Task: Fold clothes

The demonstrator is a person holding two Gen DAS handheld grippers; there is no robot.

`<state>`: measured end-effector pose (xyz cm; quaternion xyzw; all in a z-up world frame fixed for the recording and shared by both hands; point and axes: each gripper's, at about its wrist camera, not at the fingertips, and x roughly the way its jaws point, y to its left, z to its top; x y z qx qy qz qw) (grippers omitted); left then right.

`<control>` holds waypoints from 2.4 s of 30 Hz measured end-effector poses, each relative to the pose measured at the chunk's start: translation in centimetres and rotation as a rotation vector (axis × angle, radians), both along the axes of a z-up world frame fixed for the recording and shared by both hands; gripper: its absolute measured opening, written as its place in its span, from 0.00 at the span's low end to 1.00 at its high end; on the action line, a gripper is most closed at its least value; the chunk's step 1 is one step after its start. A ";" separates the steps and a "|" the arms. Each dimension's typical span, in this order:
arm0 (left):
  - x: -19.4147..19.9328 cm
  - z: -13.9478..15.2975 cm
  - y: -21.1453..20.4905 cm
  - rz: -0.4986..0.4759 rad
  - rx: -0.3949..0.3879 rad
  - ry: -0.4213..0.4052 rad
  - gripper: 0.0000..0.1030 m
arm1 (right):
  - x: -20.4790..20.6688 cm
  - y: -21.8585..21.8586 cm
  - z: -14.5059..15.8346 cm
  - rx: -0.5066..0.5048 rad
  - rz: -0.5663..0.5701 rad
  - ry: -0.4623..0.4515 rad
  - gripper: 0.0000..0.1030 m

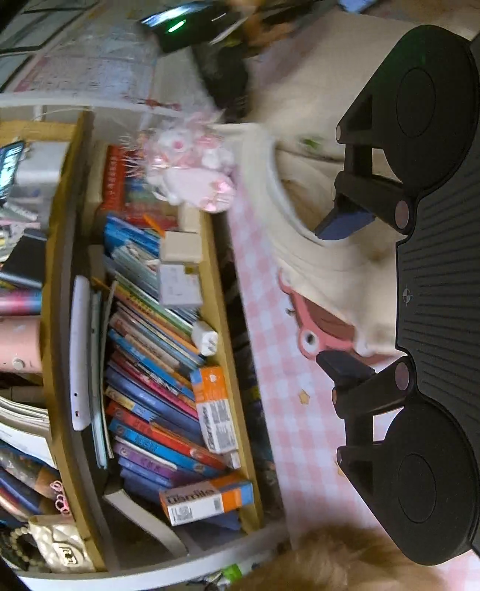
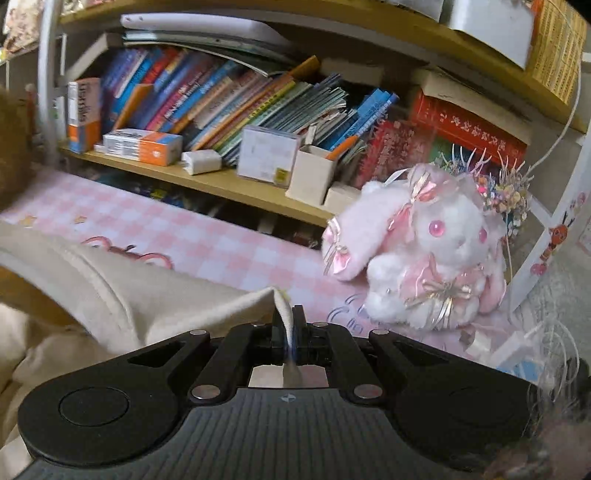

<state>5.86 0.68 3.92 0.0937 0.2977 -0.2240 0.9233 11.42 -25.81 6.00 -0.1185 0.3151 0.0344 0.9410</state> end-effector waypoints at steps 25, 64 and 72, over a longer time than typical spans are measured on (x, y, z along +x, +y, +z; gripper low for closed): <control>7.2 -5.2 3.1 0.108 -0.122 0.309 0.10 | 5.7 -3.4 -6.6 -0.072 -0.177 0.189 0.03; 19.4 -5.2 6.8 0.267 0.326 0.062 0.29 | 14.2 -0.2 -6.2 -0.126 -0.134 0.221 0.43; 7.8 -2.0 7.9 0.331 0.144 -0.046 0.68 | 5.5 -2.4 -3.1 0.081 -0.137 0.174 0.50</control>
